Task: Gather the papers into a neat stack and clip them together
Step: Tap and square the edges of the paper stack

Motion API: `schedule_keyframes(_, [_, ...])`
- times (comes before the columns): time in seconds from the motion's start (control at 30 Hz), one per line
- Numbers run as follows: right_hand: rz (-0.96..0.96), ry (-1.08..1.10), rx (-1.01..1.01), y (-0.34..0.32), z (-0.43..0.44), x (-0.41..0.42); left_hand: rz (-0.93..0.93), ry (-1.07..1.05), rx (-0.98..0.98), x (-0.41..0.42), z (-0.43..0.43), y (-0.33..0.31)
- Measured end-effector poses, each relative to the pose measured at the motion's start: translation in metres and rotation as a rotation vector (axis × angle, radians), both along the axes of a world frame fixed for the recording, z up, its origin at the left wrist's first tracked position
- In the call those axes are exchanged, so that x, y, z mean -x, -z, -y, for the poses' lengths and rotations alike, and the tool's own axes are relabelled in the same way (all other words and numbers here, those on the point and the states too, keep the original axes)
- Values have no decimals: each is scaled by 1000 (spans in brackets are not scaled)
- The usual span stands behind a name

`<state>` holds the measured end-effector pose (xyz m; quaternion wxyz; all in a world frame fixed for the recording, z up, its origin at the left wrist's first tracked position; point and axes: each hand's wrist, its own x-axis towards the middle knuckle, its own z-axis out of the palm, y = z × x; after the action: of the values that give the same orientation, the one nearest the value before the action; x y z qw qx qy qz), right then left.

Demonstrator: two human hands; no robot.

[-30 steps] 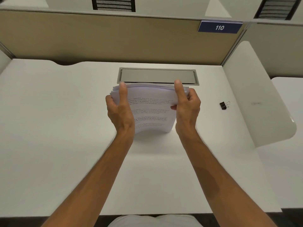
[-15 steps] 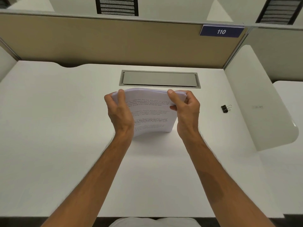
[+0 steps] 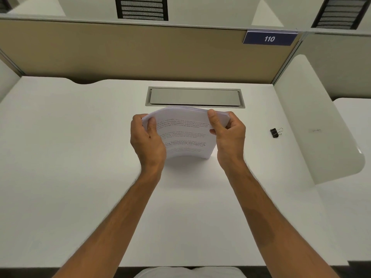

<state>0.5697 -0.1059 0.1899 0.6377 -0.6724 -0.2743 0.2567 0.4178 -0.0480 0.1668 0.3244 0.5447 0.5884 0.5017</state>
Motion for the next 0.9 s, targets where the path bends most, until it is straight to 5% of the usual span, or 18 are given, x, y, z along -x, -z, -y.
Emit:
schedule_keyframes(0.43, [115,-67,34,8,3,-10,-49,22,43,4,-2,10])
schedule_keyframes(0.67, [-5,-125,15,20,9,-7,193,140,168,6,3,14])
schedule_keyframes(0.9, [-34,74,57,1,-5,4,284,0,185,-10,0,-10])
